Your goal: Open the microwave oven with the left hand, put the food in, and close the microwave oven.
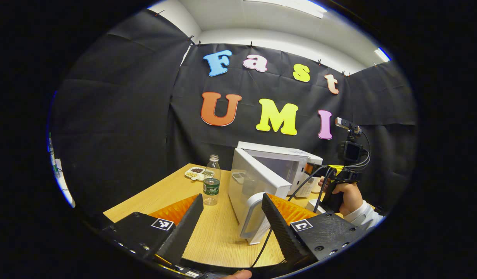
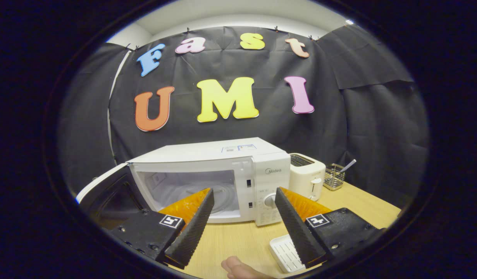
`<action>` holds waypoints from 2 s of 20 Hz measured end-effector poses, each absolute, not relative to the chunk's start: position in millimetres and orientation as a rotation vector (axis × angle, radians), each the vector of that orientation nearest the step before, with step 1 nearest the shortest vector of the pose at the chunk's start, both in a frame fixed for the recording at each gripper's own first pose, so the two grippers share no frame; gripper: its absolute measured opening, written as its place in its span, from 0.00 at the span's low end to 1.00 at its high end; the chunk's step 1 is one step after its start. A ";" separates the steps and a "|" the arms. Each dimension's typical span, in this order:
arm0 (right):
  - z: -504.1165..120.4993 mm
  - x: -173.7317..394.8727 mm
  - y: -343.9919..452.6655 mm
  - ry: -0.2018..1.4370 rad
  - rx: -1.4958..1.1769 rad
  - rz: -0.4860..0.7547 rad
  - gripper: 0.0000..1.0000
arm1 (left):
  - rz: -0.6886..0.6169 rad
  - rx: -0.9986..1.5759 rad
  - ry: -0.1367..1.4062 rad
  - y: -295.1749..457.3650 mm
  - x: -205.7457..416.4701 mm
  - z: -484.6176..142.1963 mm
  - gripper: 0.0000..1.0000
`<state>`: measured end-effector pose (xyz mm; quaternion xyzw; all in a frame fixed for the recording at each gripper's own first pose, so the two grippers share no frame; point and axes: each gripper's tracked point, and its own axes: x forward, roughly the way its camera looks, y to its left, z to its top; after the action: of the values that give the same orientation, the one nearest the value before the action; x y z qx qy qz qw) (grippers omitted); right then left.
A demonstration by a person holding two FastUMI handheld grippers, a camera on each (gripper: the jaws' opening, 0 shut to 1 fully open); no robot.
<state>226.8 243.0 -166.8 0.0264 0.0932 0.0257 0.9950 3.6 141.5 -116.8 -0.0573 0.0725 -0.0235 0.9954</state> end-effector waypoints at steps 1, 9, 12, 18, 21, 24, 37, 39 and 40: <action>-167.5 225.8 237.1 0.190 0.053 0.049 1.00 | -0.042 -0.114 0.146 143.8 5.9 -119.1 0.94; -112.0 158.2 193.6 0.076 0.079 0.120 0.91 | -0.027 -0.102 0.150 154.4 29.6 -137.0 0.72; -65.7 104.9 152.0 -0.020 0.061 0.112 0.89 | -0.031 -0.117 0.150 152.2 33.7 -142.7 0.31; 12.6 -0.8 84.7 -0.178 0.054 0.122 1.00 | 0.002 -0.094 0.164 152.6 41.0 -152.5 0.00; 34.1 -32.1 63.4 -0.219 0.031 0.119 1.00 | -0.024 -0.090 0.185 143.7 47.8 -160.6 0.00; 43.0 -53.6 51.9 -0.257 0.006 0.124 1.00 | -0.034 -0.085 0.204 140.5 57.7 -169.3 0.00; 31.2 -65.6 19.1 -0.229 0.025 0.144 1.00 | -0.194 -0.049 0.210 57.5 90.6 -188.7 0.00; 29.8 -61.0 9.6 -0.224 0.022 0.128 1.00 | -0.209 -0.048 0.231 41.2 99.0 -195.2 0.00; 27.2 -58.1 5.4 -0.219 0.024 0.128 1.00 | -0.216 -0.040 0.237 31.6 105.1 -197.9 0.13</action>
<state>-58.1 5.4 27.2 0.0121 -0.1092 0.0638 0.9919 105.1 31.6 -197.9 -0.0197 0.1181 -0.1077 0.9870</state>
